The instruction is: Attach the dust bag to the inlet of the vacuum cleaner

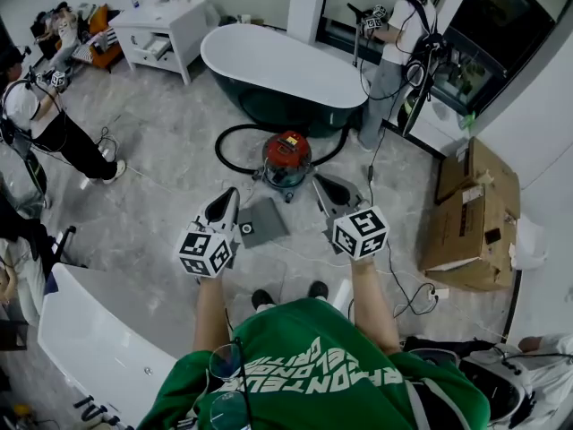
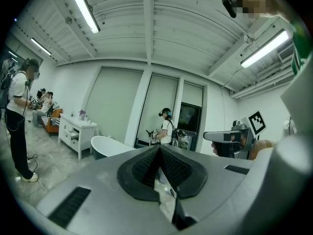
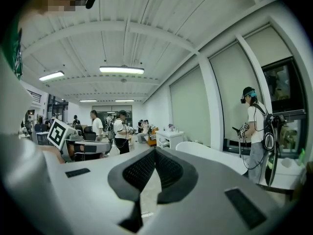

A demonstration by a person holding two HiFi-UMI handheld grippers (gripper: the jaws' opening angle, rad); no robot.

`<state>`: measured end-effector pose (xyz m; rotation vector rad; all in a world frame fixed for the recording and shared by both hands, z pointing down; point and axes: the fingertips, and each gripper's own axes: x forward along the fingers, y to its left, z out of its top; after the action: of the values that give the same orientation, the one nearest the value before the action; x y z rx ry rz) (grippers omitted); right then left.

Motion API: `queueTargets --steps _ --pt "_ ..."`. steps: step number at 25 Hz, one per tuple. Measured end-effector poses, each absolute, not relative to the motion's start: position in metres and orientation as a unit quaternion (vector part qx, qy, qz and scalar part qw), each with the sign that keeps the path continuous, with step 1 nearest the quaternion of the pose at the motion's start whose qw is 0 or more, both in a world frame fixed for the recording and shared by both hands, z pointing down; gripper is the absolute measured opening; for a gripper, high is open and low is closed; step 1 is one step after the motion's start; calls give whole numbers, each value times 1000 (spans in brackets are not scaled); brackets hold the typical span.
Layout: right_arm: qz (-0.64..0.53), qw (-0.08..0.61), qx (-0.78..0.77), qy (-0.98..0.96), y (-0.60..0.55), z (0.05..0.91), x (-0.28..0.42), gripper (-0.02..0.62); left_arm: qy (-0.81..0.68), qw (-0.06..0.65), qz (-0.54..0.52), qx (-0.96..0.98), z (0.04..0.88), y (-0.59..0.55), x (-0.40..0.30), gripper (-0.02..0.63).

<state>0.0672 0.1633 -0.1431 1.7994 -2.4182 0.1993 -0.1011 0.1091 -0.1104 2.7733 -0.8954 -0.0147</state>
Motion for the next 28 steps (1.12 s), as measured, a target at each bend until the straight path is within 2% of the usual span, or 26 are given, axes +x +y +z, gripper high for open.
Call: queueTargets --steps 13,28 --pt "101 86 592 -795 176 -107 34 8 -292 134 13 947 -81 117 -129 3" --pt "157 89 584 -792 103 -42 74 8 -318 155 53 934 -27 60 -126 3"
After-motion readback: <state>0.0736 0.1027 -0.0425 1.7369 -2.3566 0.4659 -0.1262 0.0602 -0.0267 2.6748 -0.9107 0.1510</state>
